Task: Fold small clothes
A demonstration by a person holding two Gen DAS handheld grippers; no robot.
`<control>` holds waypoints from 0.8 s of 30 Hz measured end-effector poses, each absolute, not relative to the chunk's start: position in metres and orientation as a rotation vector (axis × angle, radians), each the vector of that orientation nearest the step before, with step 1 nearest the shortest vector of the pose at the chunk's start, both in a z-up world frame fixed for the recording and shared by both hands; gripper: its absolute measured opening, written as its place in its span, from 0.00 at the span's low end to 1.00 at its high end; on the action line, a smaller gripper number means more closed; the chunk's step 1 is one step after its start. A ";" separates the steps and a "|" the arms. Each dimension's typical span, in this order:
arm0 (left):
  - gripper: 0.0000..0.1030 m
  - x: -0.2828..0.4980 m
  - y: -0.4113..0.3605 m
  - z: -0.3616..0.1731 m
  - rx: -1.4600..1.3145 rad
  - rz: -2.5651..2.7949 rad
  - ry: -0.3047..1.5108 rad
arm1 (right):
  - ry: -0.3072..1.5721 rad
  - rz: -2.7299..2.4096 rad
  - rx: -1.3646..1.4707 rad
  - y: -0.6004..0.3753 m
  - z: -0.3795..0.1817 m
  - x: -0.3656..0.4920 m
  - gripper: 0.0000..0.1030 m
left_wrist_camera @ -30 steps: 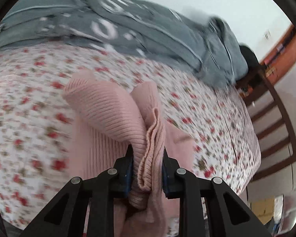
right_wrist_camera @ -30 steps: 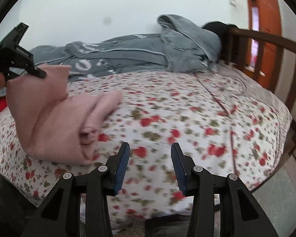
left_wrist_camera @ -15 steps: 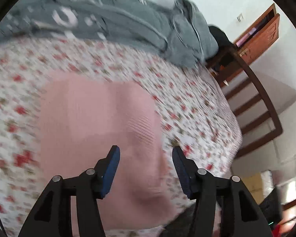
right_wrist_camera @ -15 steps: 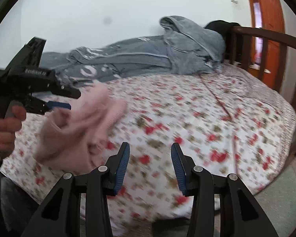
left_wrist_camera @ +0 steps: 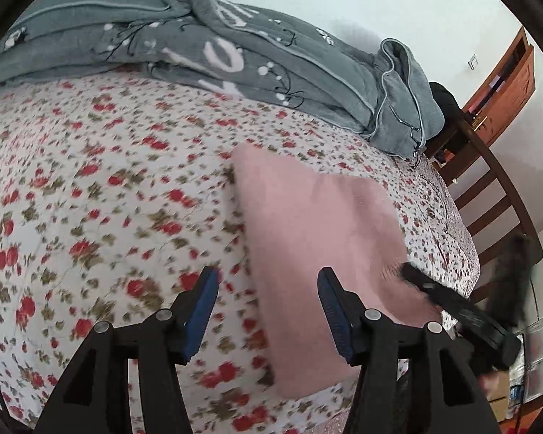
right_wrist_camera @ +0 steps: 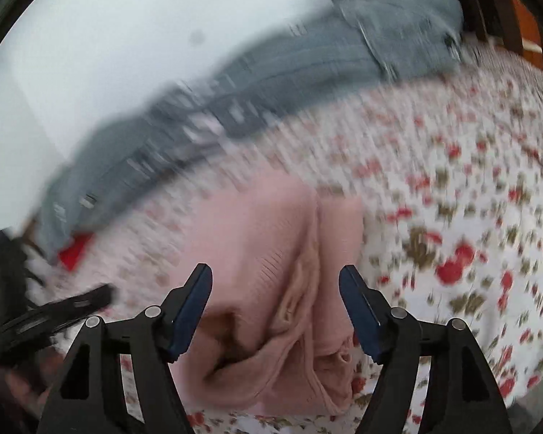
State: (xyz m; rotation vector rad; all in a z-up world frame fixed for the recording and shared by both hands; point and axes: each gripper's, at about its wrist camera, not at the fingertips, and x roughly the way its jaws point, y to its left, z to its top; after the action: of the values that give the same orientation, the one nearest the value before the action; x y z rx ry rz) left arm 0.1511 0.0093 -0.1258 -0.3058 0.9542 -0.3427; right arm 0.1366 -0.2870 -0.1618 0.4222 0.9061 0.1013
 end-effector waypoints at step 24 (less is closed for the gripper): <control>0.53 0.111 -0.035 -0.154 -0.249 -0.546 0.933 | 0.574 0.141 0.202 -0.291 -0.128 0.041 0.46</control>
State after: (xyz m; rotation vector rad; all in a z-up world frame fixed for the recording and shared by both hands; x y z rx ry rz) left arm 0.1111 -0.0353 -0.1538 -0.2491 0.9328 -0.5457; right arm 0.0408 -0.2910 -0.1279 0.2018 0.5740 0.1407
